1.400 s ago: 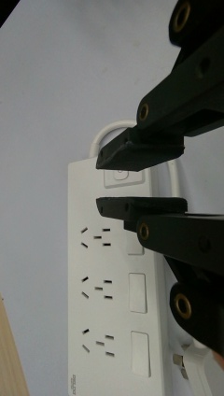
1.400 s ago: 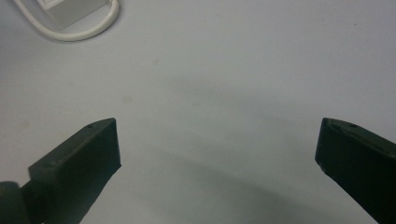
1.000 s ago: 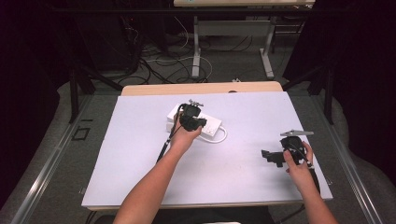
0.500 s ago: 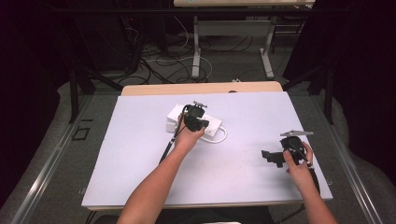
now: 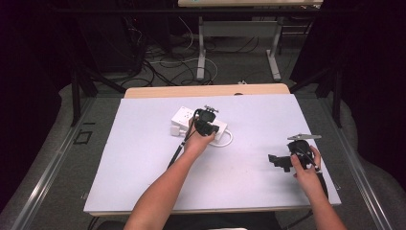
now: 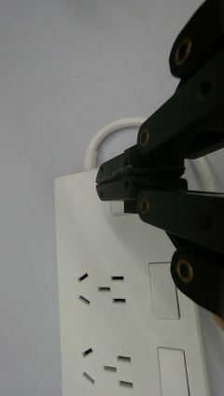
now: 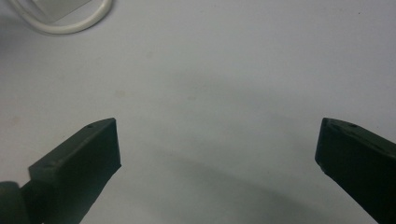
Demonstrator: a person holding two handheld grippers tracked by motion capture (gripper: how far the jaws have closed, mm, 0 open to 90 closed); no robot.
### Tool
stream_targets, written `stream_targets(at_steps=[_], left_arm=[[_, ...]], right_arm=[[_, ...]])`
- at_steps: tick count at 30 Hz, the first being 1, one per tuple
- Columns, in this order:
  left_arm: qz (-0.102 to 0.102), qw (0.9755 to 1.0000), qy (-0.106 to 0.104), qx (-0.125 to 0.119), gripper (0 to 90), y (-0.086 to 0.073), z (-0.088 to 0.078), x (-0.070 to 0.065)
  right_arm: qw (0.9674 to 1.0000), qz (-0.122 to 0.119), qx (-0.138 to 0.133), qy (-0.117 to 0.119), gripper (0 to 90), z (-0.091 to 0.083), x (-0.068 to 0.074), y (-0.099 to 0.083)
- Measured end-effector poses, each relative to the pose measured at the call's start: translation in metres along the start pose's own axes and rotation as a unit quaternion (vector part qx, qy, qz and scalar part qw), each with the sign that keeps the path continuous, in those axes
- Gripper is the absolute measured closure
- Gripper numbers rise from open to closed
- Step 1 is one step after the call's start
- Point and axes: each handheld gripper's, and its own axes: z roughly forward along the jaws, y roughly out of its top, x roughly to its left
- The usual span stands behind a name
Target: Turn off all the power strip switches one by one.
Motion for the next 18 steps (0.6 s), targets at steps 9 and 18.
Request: stream_targets(at_steps=[9,18], left_arm=[[-0.01,0.9999,-0.001,0.01,90.0,-0.0017,0.0058,0.0005],[-0.007,0.9998,0.001,0.017,90.0,-0.0026,0.0071,0.0004]], right_arm=[[1.0,0.002,-0.001,0.0,0.0,0.0003,-0.0008,-0.0001],[1.0,0.0,-0.001,0.0,0.0,0.0005,-0.0009,-0.0003]])
